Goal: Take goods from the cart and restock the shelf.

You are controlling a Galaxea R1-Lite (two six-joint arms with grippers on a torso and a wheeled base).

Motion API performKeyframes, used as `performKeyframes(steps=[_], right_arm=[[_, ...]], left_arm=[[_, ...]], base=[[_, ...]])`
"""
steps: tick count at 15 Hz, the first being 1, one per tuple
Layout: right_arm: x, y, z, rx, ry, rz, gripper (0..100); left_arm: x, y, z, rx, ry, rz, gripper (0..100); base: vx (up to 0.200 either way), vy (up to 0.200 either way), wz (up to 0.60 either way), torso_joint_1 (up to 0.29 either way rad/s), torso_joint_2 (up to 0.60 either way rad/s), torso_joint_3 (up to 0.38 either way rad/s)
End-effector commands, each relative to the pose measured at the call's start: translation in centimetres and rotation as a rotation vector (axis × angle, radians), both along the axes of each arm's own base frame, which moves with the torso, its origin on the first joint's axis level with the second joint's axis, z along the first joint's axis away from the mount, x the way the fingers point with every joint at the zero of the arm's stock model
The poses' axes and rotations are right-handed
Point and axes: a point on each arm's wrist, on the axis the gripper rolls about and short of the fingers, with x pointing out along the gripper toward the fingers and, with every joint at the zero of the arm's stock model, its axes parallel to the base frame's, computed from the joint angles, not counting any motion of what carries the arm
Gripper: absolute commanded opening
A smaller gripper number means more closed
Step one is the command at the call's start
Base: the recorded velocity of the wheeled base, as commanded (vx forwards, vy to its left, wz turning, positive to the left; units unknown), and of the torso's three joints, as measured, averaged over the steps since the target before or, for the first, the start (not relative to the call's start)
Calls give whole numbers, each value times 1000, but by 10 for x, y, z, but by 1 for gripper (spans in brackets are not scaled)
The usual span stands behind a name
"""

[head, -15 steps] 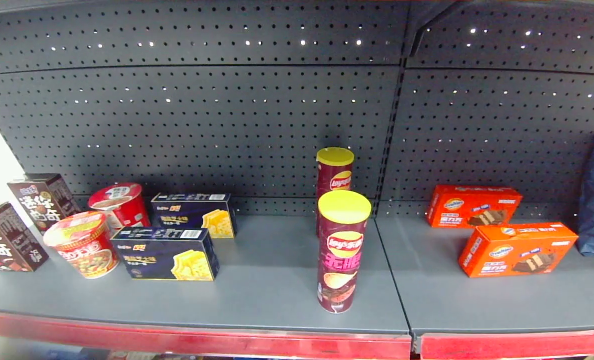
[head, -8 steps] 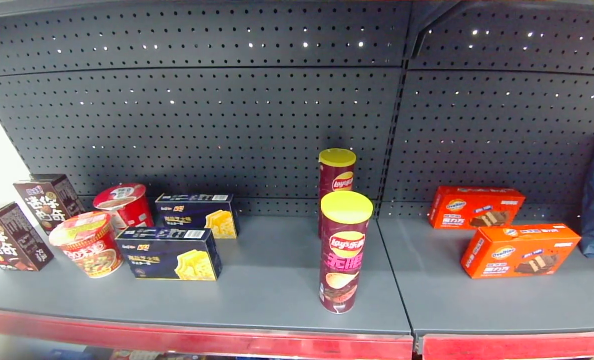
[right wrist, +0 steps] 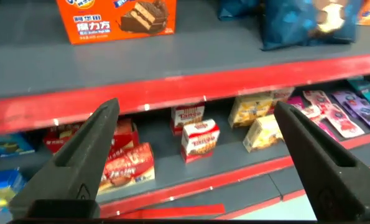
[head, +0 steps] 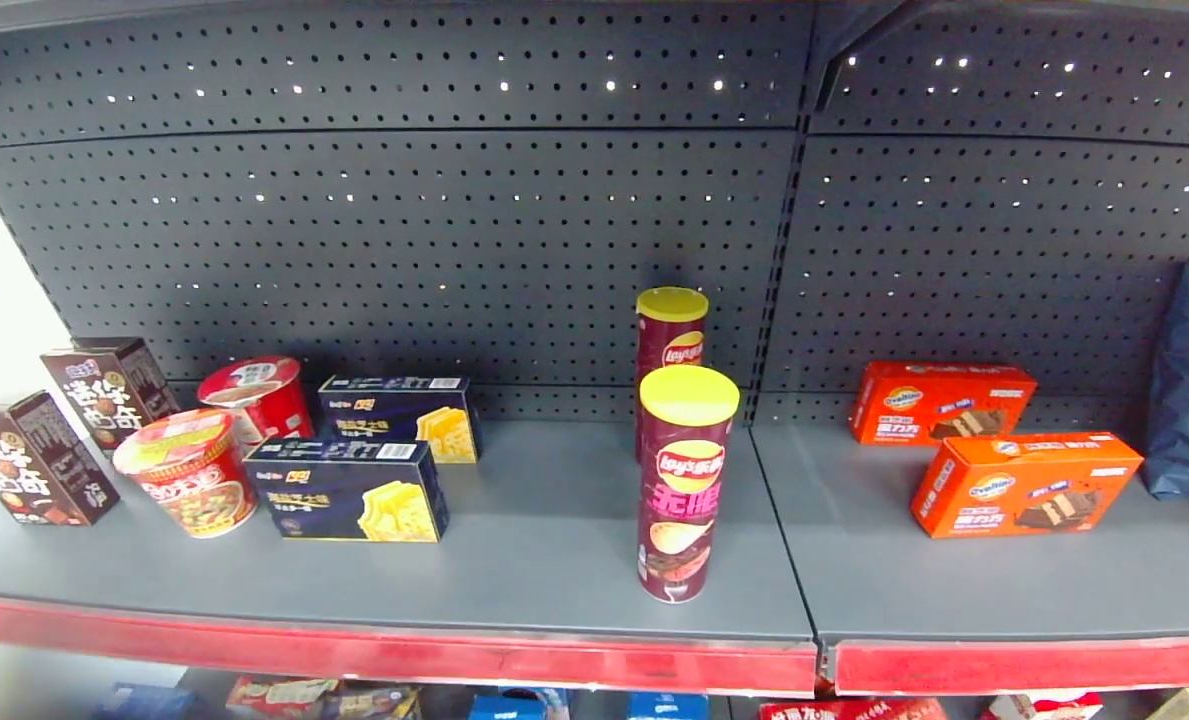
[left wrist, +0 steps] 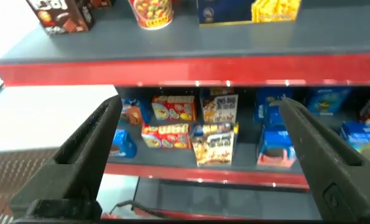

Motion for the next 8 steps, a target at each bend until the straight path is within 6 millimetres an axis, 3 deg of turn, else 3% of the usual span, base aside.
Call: performKeyframes(steps=[1,5,7,8], right_arm=[[0,0,0,2,5,0,100],[1,0,0,7,4,5,100],[1,0,0,7,4,5,100],[0,0,0,7,3,5,100]], left_arm=[[0,0,1,0,-1,-4,100],[0,1,1,-6,0,-40,100],[0,1,1,-6,0,-60,100],[0,1,0,-6,0,-57,100]], base=[[0,0,0,0,0,0],[0,0,0,0,0,0],[0,0,-600,2,2,5],[0,0,0,0,0,0]])
